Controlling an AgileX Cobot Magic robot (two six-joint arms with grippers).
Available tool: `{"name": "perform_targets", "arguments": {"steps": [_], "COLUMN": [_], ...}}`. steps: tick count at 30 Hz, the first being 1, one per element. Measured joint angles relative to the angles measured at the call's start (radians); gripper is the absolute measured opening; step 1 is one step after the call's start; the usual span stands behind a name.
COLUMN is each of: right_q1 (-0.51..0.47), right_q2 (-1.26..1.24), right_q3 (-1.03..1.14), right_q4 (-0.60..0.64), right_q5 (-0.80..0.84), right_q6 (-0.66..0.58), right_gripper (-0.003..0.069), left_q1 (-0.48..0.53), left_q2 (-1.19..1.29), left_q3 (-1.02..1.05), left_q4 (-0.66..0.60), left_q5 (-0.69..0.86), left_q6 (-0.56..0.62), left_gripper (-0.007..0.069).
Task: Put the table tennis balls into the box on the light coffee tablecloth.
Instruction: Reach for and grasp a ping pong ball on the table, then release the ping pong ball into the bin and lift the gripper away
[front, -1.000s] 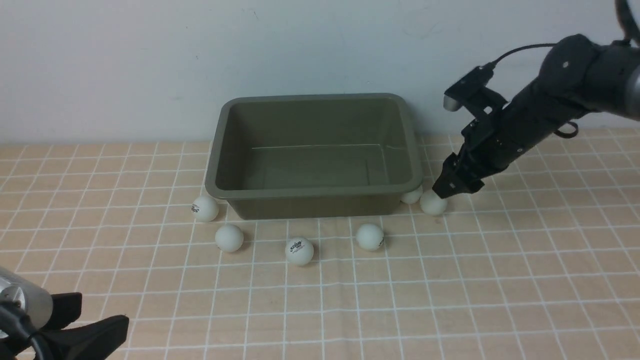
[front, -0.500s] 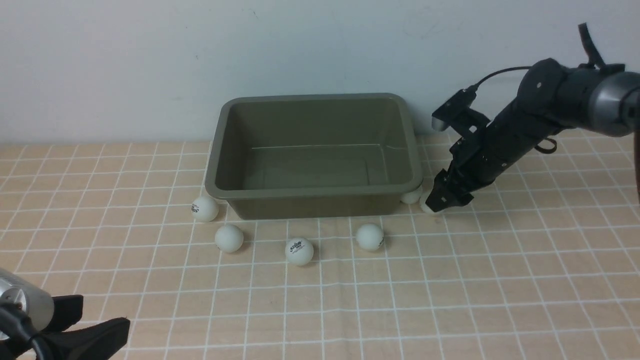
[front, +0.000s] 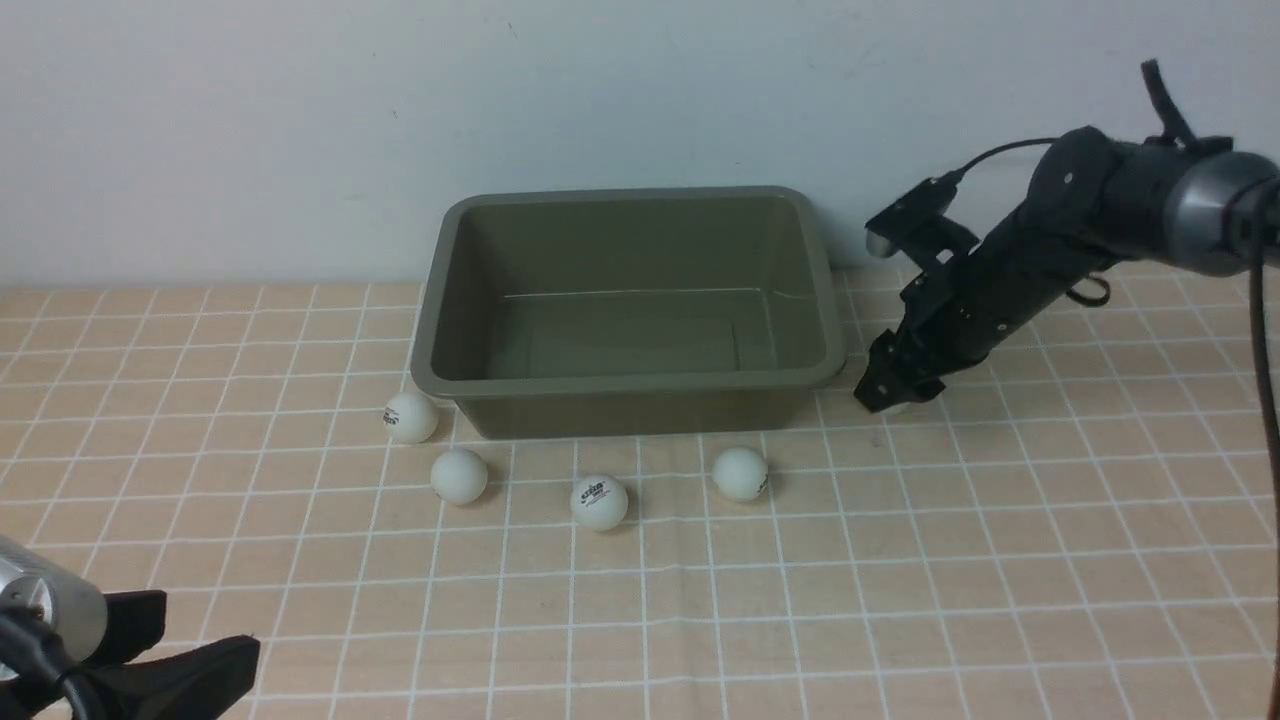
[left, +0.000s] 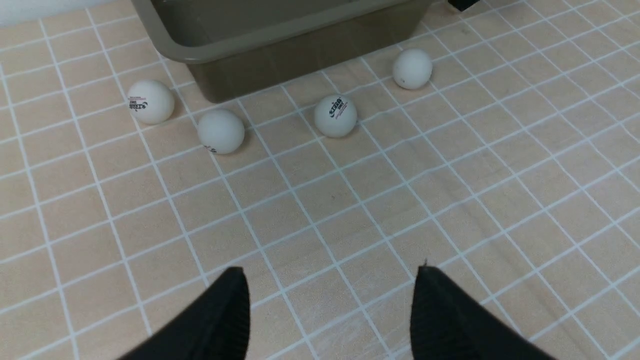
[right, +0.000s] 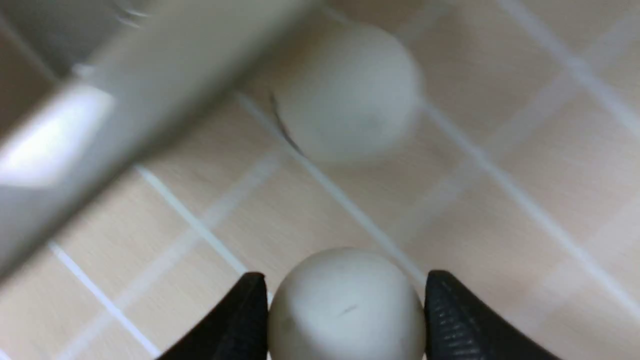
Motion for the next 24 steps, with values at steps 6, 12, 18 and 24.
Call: {"name": "perform_targets", "arguments": {"steps": [6, 12, 18, 24], "right_q1": [-0.068, 0.004, 0.105, 0.116], "right_q2": [-0.098, -0.094, -0.025, 0.028], "right_q3": [-0.158, -0.265, -0.281, -0.28], "right_q4": [-0.012, 0.313, 0.365, 0.338], "right_q5": [0.138, 0.175, 0.158, 0.031], "right_q6": [0.095, -0.043, -0.145, -0.131], "right_gripper": [0.0365, 0.0365, 0.0365, 0.0521], "left_q1": [0.0, 0.0, 0.0, 0.0], "left_q2": [0.0, 0.0, 0.0, 0.0], "left_q3": [0.0, 0.0, 0.0, 0.0], "left_q4": [0.0, 0.0, 0.0, 0.0], "left_q5": [0.0, 0.0, 0.002, 0.036], "left_q6": [0.0, 0.0, 0.0, 0.0], "left_gripper": [0.0363, 0.0363, 0.0363, 0.0363]}}
